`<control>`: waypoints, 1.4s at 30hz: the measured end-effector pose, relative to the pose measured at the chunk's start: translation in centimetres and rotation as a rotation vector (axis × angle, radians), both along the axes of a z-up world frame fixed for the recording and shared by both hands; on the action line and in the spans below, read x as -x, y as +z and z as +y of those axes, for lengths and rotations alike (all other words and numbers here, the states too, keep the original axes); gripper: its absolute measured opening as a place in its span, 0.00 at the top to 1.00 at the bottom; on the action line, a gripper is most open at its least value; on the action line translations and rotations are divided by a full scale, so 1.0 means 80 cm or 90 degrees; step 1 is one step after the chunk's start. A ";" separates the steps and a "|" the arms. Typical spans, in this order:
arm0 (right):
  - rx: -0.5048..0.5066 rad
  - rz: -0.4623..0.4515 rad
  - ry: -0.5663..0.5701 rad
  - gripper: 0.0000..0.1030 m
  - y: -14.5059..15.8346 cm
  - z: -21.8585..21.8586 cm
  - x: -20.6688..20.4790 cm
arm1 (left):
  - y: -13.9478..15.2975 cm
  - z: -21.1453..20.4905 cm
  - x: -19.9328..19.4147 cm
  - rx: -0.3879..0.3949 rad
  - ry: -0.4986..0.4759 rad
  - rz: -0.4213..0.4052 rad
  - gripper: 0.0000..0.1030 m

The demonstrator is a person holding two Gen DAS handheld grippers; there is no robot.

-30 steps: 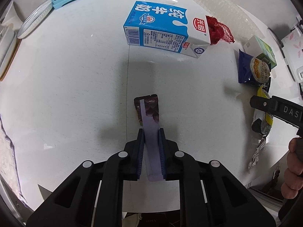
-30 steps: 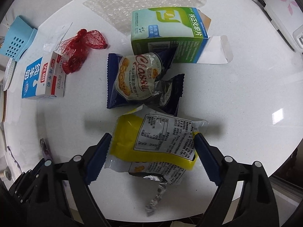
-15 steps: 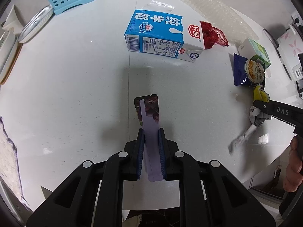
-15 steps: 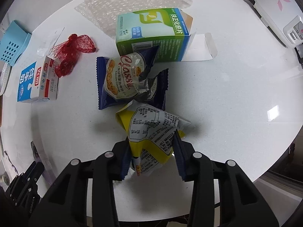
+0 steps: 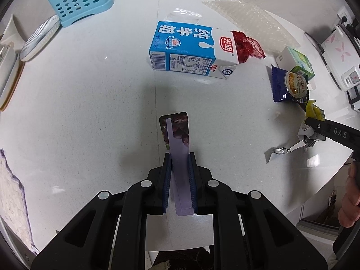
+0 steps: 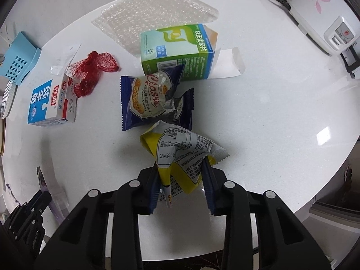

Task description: Collect trash

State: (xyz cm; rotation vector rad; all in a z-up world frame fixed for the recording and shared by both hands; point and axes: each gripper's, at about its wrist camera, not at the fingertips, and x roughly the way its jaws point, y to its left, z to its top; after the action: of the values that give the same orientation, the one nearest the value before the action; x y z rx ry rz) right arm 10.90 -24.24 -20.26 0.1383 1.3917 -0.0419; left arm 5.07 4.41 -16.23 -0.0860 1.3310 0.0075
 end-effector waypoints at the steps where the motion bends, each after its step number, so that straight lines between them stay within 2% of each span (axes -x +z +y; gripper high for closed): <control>1: 0.001 -0.006 0.001 0.69 0.004 0.001 0.004 | 0.002 -0.001 -0.001 0.000 -0.005 -0.003 0.86; 10: 0.015 -0.088 0.063 0.69 0.052 0.004 0.030 | 0.034 -0.024 0.007 -0.006 0.005 -0.056 0.86; 20: -0.007 -0.140 0.133 0.70 0.070 -0.049 0.057 | 0.065 -0.077 0.043 0.002 0.052 -0.108 0.86; 33: -0.029 -0.183 0.218 0.70 0.074 -0.101 0.136 | 0.077 -0.150 0.141 0.006 0.106 -0.140 0.86; 42: -0.044 -0.184 0.252 0.70 0.065 -0.117 0.192 | 0.070 -0.180 0.209 0.006 0.120 -0.133 0.86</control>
State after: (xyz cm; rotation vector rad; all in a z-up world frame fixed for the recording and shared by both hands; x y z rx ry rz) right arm -4.47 -33.59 -15.06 -0.0747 1.1118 0.3438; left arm -11.66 -9.96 -10.61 -0.2138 1.1103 0.1487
